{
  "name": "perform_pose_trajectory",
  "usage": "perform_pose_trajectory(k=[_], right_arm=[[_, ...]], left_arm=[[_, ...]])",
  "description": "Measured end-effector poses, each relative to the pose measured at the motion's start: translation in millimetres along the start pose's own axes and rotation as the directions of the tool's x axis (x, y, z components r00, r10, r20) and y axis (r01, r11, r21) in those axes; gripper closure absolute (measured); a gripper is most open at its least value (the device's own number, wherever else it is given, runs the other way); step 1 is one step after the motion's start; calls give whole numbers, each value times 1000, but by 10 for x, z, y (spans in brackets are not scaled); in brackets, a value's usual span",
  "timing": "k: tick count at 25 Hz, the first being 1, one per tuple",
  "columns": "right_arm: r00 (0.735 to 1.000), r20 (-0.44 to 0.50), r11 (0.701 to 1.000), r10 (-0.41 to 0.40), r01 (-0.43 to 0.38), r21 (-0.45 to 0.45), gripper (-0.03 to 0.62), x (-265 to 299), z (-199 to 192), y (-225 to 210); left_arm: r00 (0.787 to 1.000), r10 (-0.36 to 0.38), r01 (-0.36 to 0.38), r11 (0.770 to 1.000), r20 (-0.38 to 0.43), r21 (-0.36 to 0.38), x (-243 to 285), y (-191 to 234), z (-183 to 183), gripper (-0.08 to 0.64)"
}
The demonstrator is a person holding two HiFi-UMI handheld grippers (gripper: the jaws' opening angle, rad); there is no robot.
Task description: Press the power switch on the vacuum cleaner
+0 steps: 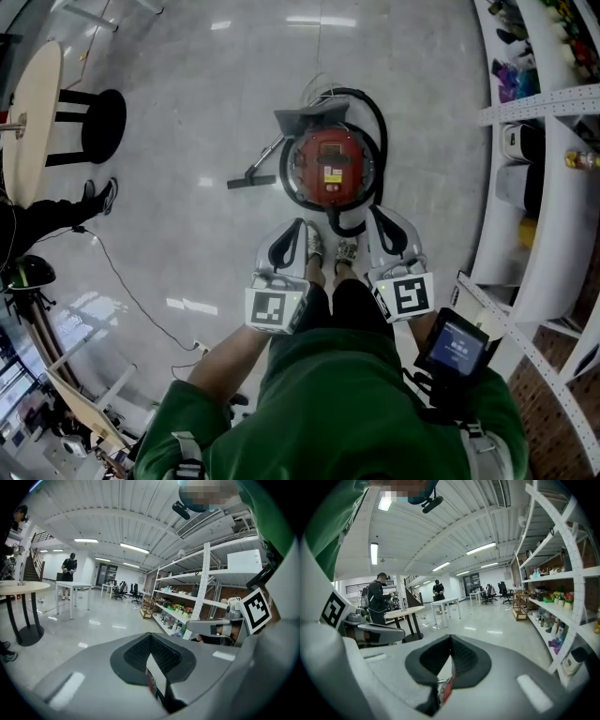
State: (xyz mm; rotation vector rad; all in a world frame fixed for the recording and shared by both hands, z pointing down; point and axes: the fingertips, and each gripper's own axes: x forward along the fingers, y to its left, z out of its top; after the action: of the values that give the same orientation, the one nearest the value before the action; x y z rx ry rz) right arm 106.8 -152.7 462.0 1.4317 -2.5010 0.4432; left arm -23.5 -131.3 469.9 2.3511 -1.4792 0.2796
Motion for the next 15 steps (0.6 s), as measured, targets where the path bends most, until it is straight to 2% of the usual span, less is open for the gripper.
perform_pose_trajectory(k=[5, 8, 15], right_arm=[[999, -50, 1000, 5, -4, 9, 592, 207, -363, -73], [997, -78, 1000, 10, -9, 16, 592, 344, -595, -109], [991, -133, 1000, 27, -26, 10, 592, 607, -1064, -153]], left_arm=[[997, -7, 5, 1000, -77, -25, 194, 46, -306, 552], [997, -2, -1, 999, -82, -38, 308, 122, -539, 552], [988, 4, -13, 999, -156, -51, 499, 226, -954, 552]])
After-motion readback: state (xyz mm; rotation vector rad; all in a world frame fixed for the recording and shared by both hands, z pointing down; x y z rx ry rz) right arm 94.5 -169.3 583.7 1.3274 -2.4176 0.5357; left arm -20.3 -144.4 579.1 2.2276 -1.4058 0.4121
